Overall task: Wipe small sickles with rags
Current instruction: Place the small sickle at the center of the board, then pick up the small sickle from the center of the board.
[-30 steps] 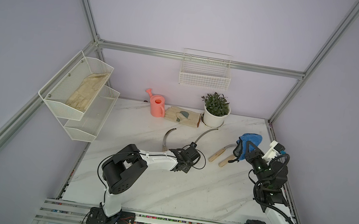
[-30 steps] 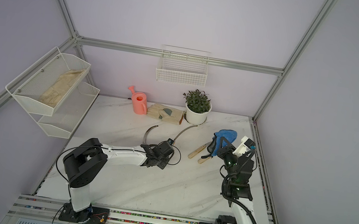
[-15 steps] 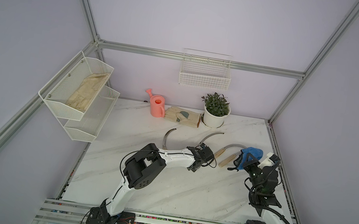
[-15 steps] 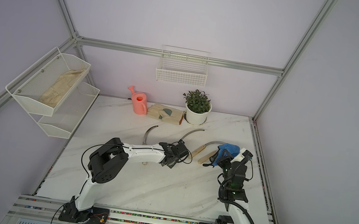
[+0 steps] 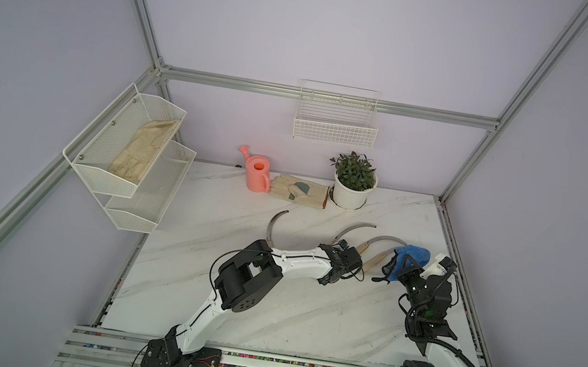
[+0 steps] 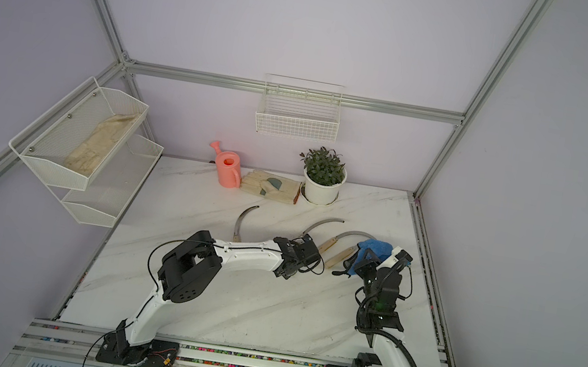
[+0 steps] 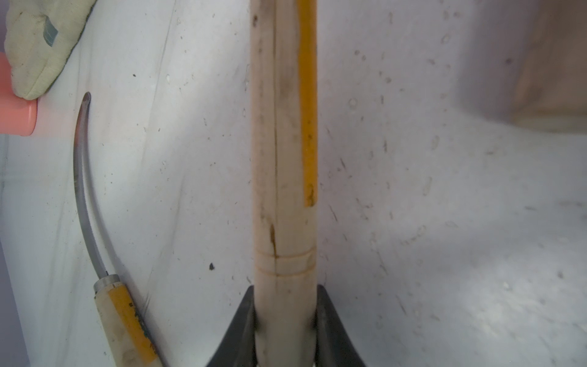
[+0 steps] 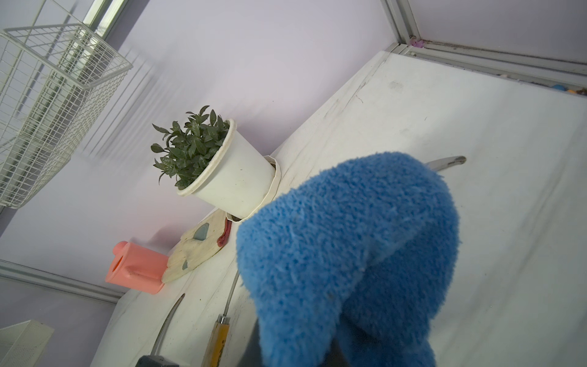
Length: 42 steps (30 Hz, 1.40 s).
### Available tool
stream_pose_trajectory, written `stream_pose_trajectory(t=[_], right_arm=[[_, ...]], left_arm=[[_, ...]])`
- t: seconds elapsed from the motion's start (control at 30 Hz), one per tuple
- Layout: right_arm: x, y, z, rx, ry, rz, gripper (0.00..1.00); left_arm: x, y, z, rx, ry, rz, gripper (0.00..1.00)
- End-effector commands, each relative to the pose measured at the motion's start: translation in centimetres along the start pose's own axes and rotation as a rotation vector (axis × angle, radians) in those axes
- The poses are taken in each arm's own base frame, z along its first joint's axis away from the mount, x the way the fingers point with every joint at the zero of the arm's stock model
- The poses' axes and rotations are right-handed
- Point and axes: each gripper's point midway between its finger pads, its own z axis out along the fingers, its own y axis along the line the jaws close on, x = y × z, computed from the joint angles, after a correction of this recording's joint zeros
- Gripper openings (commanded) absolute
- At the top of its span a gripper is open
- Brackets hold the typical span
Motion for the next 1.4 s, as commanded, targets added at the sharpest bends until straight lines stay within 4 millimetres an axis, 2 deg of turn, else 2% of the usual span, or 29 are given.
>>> stream_pose_trajectory(t=[0.0,0.1,0.17,0.4,0.5,0.63,0.67,0.73,0.77,0.8,0.87,1.0,1.1,1.23,1.37], right_arm=[[-1.0,0.6,-0.2,-0.036,-0.05,-0.01,0.0],[-0.9,0.7,-0.2,-0.042,-0.05,-0.011,0.0],[-0.8,0.7,-0.2,-0.046,-0.048,-0.011,0.0],[-0.7,0.7,-0.2,-0.044,-0.041,0.002,0.0],[-0.6,0.6,-0.1,-0.041,-0.038,0.004,0.0],[-0.5,0.5,0.1,-0.035,-0.034,0.004,0.0],[-0.5,0.5,0.1,-0.035,-0.033,0.003,0.0],[-0.5,0.7,0.1,-0.043,-0.028,0.003,0.0],[-0.4,0.8,0.1,-0.048,-0.023,0.004,0.0],[-0.4,0.9,0.1,-0.053,-0.021,0.002,0.0],[-0.4,0.8,0.1,-0.049,-0.022,0.002,0.0],[-0.2,0.6,0.4,-0.04,-0.014,-0.001,0.0],[0.0,0.5,0.5,-0.039,-0.005,-0.008,0.0],[0.6,0.0,0.7,-0.027,0.003,-0.008,0.0],[1.4,-1.1,0.8,0.002,0.009,0.001,0.0]], left_arm=[[-1.4,0.6,-1.9,0.046,-0.05,-0.032,0.25],[-2.1,1.0,-2.6,0.055,-0.082,-0.053,0.29],[-2.6,0.9,-3.2,0.076,-0.103,-0.06,0.41],[-3.7,1.7,-4.4,0.091,-0.144,-0.091,0.55],[-5.0,2.6,-6.5,0.114,-0.205,-0.138,0.56],[-6.5,6.5,-10.4,0.091,-0.349,-0.354,0.56],[-6.8,7.1,-11.1,0.096,-0.41,-0.366,0.59],[-6.1,7.9,-11.1,0.078,-0.485,-0.419,0.55],[-5.7,7.5,-11.0,0.104,-0.486,-0.382,0.46],[-5.1,7.1,-10.8,0.118,-0.467,-0.363,0.42],[-3.4,7.9,-10.6,0.087,-0.431,-0.429,0.46],[0.0,10.3,-11.9,-0.007,-0.487,-0.585,0.48],[3.1,11.6,-11.4,-0.041,-0.44,-0.712,0.47],[7.7,11.8,-9.9,-0.066,-0.306,-0.857,0.49],[9.9,10.2,-8.4,-0.02,-0.228,-0.918,0.58]])
